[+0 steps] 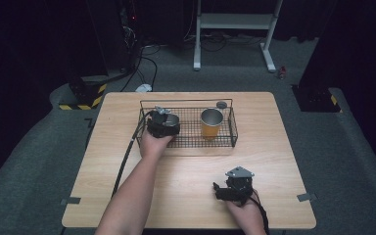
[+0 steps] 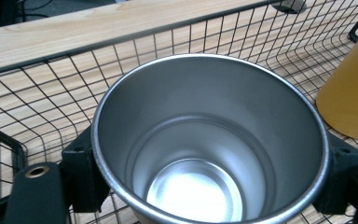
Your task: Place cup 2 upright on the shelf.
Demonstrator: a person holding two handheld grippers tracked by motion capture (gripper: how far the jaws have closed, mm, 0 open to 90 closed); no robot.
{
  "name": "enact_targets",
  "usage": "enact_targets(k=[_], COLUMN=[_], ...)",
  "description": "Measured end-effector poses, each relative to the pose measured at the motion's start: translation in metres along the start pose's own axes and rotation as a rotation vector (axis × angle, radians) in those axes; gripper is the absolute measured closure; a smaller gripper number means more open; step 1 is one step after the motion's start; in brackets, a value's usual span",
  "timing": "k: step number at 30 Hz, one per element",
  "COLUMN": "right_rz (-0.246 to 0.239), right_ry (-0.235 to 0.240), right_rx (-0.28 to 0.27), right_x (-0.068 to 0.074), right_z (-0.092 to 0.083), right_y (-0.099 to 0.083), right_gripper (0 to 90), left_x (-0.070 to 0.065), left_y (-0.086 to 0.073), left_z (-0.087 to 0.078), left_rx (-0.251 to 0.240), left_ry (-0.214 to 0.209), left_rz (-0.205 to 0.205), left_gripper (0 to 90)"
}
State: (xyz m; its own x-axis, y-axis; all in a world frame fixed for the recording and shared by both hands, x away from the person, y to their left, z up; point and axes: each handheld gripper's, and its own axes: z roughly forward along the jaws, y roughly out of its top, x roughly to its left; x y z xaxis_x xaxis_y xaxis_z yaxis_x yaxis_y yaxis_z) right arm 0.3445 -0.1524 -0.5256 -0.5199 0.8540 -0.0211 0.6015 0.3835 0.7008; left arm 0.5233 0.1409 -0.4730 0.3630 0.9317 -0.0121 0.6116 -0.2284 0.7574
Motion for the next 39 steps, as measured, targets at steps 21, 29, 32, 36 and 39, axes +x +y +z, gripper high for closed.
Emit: enact_targets(k=[21, 29, 32, 36, 39], right_rz=[0.005, 0.006, 0.006, 0.006, 0.002], right_ry=[0.0, 0.0, 0.0, 0.0, 0.0], right_rx=[0.0, 0.001, 0.002, 0.002, 0.001], right_x=[0.0, 0.0, 0.0, 0.0, 0.0], right_z=[0.0, 0.0, 0.0, 0.0, 0.0], right_y=[0.0, 0.0, 0.0, 0.0, 0.0], right_gripper=[11.6, 11.6, 11.6, 11.6, 11.6], left_x=[0.009, 0.011, 0.011, 0.011, 0.011], left_y=[-0.002, -0.004, -0.004, -0.003, -0.002], left_z=[-0.003, -0.002, -0.002, -0.004, -0.004], left_rx=[0.07, 0.097, 0.097, 0.096, 0.095], left_ry=[0.013, 0.012, 0.011, 0.014, 0.007], left_rz=[0.019, 0.02, 0.023, 0.023, 0.004], left_gripper=[17.6, 15.2, 14.7, 12.5, 8.1])
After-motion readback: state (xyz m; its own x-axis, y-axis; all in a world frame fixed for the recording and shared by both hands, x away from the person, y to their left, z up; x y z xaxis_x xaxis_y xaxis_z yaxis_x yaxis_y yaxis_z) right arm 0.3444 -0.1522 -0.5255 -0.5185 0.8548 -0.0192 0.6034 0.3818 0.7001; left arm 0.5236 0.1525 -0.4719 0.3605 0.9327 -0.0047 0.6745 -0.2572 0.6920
